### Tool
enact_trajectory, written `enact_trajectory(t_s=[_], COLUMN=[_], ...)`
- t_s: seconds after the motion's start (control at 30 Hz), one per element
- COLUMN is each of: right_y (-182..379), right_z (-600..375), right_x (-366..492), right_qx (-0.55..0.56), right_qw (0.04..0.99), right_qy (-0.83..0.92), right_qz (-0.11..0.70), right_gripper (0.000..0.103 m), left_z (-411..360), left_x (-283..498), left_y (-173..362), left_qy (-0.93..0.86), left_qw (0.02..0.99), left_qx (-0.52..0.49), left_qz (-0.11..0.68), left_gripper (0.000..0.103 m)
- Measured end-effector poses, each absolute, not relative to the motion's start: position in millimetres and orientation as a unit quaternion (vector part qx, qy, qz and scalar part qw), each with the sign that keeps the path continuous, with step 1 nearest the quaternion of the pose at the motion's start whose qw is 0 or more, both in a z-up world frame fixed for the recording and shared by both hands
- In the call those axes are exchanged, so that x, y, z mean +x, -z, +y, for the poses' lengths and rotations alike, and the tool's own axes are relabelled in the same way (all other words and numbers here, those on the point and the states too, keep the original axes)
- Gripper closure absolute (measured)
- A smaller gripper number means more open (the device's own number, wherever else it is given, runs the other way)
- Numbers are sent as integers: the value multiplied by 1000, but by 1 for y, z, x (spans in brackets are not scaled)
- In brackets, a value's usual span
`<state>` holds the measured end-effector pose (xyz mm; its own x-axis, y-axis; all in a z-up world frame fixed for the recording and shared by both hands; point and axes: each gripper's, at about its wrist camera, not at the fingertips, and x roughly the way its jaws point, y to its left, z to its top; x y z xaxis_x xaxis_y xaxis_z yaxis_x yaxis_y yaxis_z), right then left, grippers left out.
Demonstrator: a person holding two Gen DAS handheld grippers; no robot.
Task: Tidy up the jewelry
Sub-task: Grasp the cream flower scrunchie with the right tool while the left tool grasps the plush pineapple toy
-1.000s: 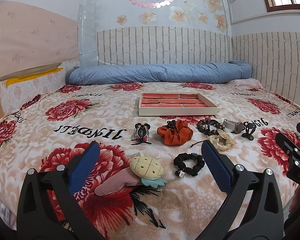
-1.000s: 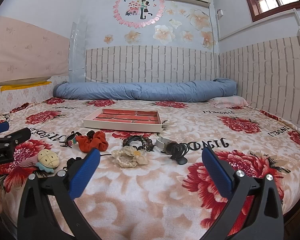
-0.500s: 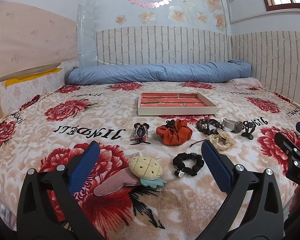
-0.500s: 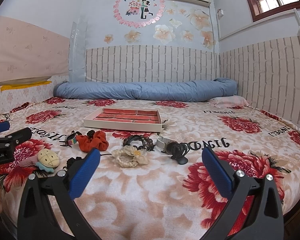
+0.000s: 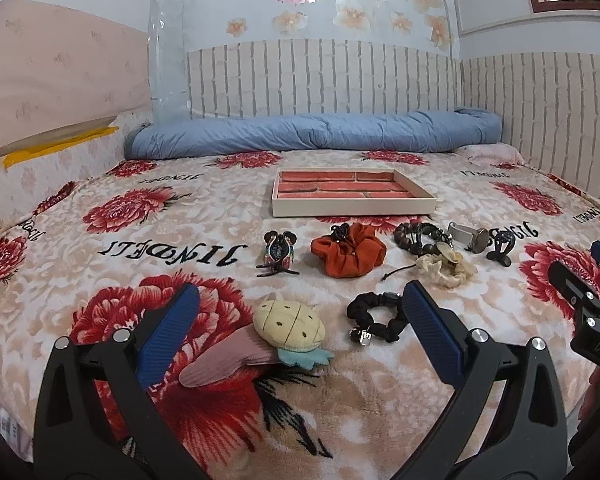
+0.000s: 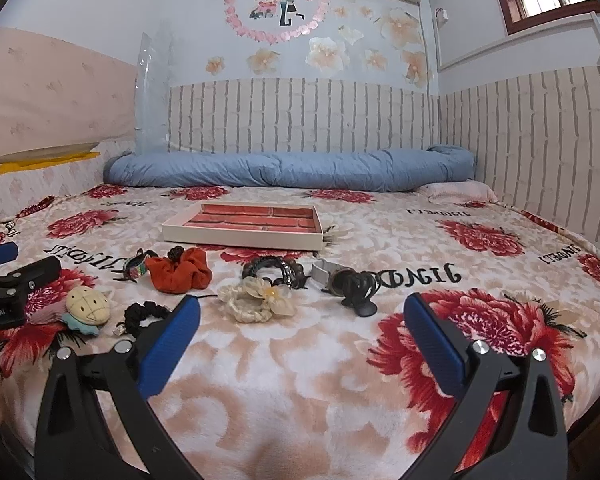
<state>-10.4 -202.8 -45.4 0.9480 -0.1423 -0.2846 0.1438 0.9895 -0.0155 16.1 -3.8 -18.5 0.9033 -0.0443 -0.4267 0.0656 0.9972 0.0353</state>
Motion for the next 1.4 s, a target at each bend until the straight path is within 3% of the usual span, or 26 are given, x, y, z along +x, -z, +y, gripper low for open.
enact_trajectory(t_s=[1.4], right_y=[80], right_z=[-201], right_x=[105], right_qx=[1], right_qw=[960], right_qy=[60], right_qz=[274], right_gripper=[4], left_z=[16], left_x=[111], left_y=[71], left_qy=[22], left_qw=[937], left_qx=[7], left_qz=[349], left_gripper=[5])
